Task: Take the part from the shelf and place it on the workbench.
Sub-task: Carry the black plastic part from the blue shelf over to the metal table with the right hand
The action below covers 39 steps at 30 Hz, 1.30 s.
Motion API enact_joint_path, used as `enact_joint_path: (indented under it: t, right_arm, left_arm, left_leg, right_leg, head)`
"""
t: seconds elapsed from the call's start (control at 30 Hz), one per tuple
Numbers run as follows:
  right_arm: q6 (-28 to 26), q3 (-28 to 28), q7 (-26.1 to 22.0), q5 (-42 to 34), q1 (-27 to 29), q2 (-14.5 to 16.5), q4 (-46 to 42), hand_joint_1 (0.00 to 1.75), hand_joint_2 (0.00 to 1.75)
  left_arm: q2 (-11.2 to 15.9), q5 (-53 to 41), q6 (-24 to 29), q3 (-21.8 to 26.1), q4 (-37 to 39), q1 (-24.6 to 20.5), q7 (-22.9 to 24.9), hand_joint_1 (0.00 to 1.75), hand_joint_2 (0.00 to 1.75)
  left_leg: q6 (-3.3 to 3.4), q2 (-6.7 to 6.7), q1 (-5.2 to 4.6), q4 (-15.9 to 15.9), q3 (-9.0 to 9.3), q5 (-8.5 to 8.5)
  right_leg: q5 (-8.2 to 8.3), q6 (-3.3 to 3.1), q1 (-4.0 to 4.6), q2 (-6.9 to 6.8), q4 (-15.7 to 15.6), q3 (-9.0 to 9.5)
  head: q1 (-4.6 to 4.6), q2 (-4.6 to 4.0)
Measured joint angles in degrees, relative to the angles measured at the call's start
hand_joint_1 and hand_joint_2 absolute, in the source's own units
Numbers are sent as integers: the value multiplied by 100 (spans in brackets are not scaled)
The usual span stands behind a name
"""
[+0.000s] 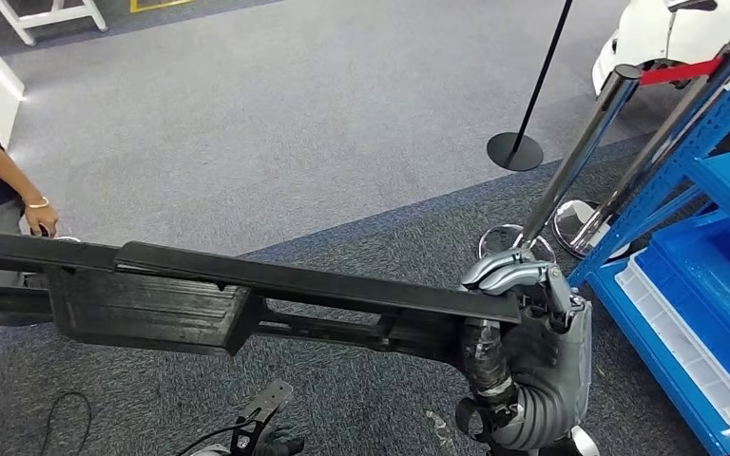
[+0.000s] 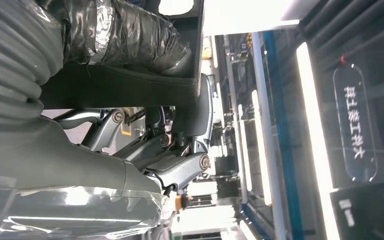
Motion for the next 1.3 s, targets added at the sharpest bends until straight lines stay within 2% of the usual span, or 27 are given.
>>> enact_joint_path:
  t: [0.07,0.13,0.17,0.2,0.23,0.3,0.33,0.37,0.4,0.43,0.5,0.57,0.63,0.67,0.73,0.77,0.8,0.87,0.9,0.93,0.97,1.0,1.07,1.1,1.17,1.23,1.3]
  right_arm:
    - [-39,0,-14,94,16,-1,-15,175,175]
    - [-10,0,-25,171,25,-2,-26,175,175]
    - [18,0,-30,196,24,-3,-29,175,175]
    - [43,0,-34,216,22,-3,-31,175,175]
    - [56,0,-38,231,20,-4,-32,175,175]
    - [61,0,-42,249,30,-5,-28,175,175]
    - [61,0,-42,261,47,-7,-27,175,175]
    - [59,0,-41,276,67,-9,-25,175,175]
    - [56,0,-41,296,86,-11,-25,175,175]
    - [52,0,-41,317,97,-13,-26,175,175]
    - [38,0,-40,350,111,-13,-29,175,175]
    - [21,0,-36,391,139,-14,-38,175,175]
    - [12,0,-34,433,174,-15,-46,175,175]
    - [10,0,-33,447,184,-15,-46,175,175]
    - [10,0,-35,462,200,-15,-51,175,175]
    - [8,0,-36,466,210,-15,-54,175,175]
    - [3,0,-37,469,221,-15,-57,175,175]
    - [-20,0,-34,469,241,-16,-59,175,175]
    - [-34,0,-33,469,247,-16,-59,175,175]
    - [-46,0,-32,469,252,-17,-59,175,175]
    - [-52,0,-32,469,253,-17,-60,175,175]
    - [-53,0,-32,469,253,-17,-60,175,175]
    - [-49,0,-32,469,253,-17,-61,175,175]
    - [-48,0,-32,469,252,-17,-61,175,175]
    - [-41,0,-32,471,248,-19,-62,175,175]
    - [-20,0,-30,481,241,-23,-63,175,175]
    - [5,0,-26,492,244,-33,-63,175,175]
  left_arm:
    - [-40,-96,125,0,-46,43,-43,0,175]
    - [-73,-143,236,0,-81,136,-82,0,175]
    - [-87,-152,259,0,-96,190,-97,0,175]
    - [-99,-156,270,0,-106,234,-107,0,175]
    - [-110,-157,270,0,-116,261,-114,0,175]
    - [-129,-162,252,0,-127,278,-120,0,175]
    - [-137,-169,237,0,-129,280,-115,0,175]
    - [-144,-186,223,0,-132,289,-104,0,175]
    - [-151,-206,212,0,-136,300,-86,0,175]
    - [-160,-236,213,0,-143,309,-54,0,175]
    - [-177,-314,243,0,-159,314,32,0,175]
    - [-185,-401,273,0,-170,303,132,0,175]
    - [-184,-460,275,0,-173,308,209,0,175]
    - [-184,-476,273,0,-174,318,231,0,175]
    - [-182,-495,261,-1,-184,326,252,0,175]
    - [-184,-503,256,-2,-192,322,256,0,175]
    - [-185,-509,248,-2,-200,316,256,0,175]
    - [-187,-512,241,-2,-209,314,255,0,175]
    - [-188,-512,238,-2,-211,320,255,0,175]
    - [-189,-512,238,-2,-213,327,255,0,175]
    - [-188,-512,238,-2,-215,331,255,0,175]
    - [-187,-512,238,-2,-216,329,255,0,175]
    - [-190,-512,238,-2,-221,309,256,0,175]
    - [-192,-512,238,-2,-223,303,259,0,175]
    - [-199,-513,237,-2,-229,312,275,0,175]
    - [-205,-516,236,-2,-234,323,299,0,175]
    - [-216,-518,235,-2,-243,312,312,0,175]
  left_leg:
    - [87,110,-51,-287,159,30]
    - [157,-4,-67,-309,180,22]
    - [187,-60,-55,-351,218,30]
    - [217,-119,-37,-395,265,40]
    - [248,-173,-18,-436,317,55]
    - [301,-285,-12,-453,332,52]
    - [323,-349,-18,-448,330,45]
    - [335,-432,-23,-439,329,34]
    - [334,-524,-23,-425,330,23]
    - [321,-623,-18,-401,332,8]
    - [262,-803,-11,-314,313,-43]
    - [195,-941,-5,-243,263,-83]
    - [132,-1046,16,-245,224,-83]
    - [104,-994,19,-226,210,-91]
    - [55,-690,2,55,71,-226]
    - [35,-499,-4,357,-76,-355]
    - [18,-384,0,721,-274,-499]
    - [3,-309,15,1262,-599,-626]
    - [7,-292,19,1261,-623,-547]
    - [19,-266,19,1049,-531,-380]
    - [46,-196,13,667,-342,-174]
    - [81,-59,-21,290,-144,-41]
    - [167,135,-91,-174,91,56]
    - [200,154,-124,-212,103,25]
    - [256,17,-109,-268,117,41]
    - [312,-108,-74,-338,181,57]
    - [364,-236,-65,-365,215,60]
  right_leg:
    - [-37,66,18,-91,-14,47]
    - [-65,143,24,-173,-55,106]
    - [-97,180,17,-143,-47,135]
    - [-170,209,14,-39,34,121]
    - [-289,227,13,101,224,41]
    - [-599,225,18,366,887,-304]
    - [-713,221,22,413,1227,-501]
    - [-728,221,20,437,1426,-637]
    - [-631,220,13,451,1418,-677]
    - [-430,221,0,484,1190,-609]
    - [-51,220,-41,718,443,-312]
    - [35,200,-60,922,68,-134]
    - [14,140,-47,862,52,-98]
    - [17,103,-44,796,34,-75]
    - [13,32,-52,650,-8,-14]
    - [-1,5,-41,572,-15,14]
    - [-18,-18,-28,489,-16,33]
    - [-56,-42,-7,321,-15,64]
    - [-77,-44,0,245,-14,84]
    - [-100,-40,6,174,-14,111]
    - [-127,-31,11,106,-14,147]
    - [-156,-15,25,43,-17,181]
    - [-201,40,55,-65,-29,225]
    - [-213,68,69,-122,-46,238]
    - [-247,127,78,-193,-70,281]
    - [-390,174,70,25,126,228]
    - [-677,192,65,341,777,-105]
  head:
    - [7,-1]
    - [8,-1]
    - [15,-1]
    - [26,0]
    - [44,0]
    - [86,0]
    - [98,0]
    - [104,-1]
    - [105,-1]
    - [106,-1]
    - [112,0]
    - [116,0]
    - [120,-1]
    - [120,-1]
    - [83,-1]
    - [64,0]
    - [49,0]
    - [49,0]
    - [49,0]
    - [48,0]
    - [48,0]
    - [49,-1]
    - [57,-2]
    - [63,-1]
    - [78,-1]
    - [104,-1]
    - [140,-1]
